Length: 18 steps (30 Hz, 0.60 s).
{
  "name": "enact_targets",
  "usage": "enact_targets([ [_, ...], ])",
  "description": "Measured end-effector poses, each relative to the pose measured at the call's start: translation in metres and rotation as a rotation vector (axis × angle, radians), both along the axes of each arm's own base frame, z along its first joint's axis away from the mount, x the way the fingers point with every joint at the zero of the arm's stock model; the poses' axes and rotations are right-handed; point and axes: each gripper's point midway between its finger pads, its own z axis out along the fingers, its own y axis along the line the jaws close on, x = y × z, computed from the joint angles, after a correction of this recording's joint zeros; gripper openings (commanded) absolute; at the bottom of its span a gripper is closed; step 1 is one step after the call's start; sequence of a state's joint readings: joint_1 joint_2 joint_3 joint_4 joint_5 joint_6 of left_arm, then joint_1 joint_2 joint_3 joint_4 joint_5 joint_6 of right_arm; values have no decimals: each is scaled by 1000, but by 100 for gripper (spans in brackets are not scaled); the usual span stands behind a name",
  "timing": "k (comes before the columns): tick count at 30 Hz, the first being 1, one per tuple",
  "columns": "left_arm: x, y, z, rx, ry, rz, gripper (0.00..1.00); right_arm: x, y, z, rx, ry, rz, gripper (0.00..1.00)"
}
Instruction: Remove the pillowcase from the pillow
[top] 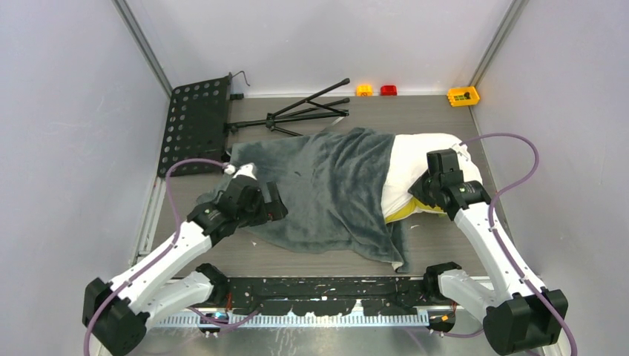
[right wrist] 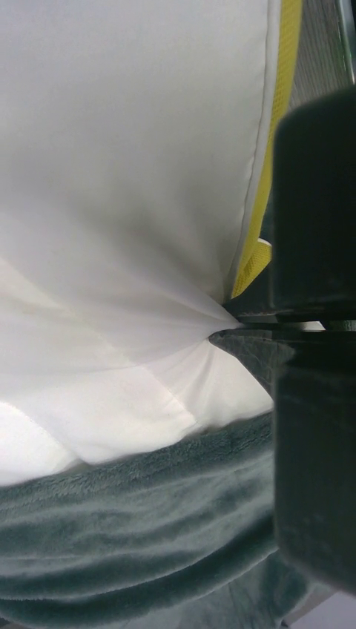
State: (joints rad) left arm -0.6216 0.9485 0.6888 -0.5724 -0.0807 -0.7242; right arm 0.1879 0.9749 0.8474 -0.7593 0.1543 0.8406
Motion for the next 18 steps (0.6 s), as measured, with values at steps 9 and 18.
enact_targets([
  [9, -11, 23, -4, -205, 66, 414, 100, -1, 0, -5, -1, 5, 1, 0],
  [18, -13, 28, -52, -83, 240, 556, 100, -2, 0, -5, 5, -12, 3, 0],
])
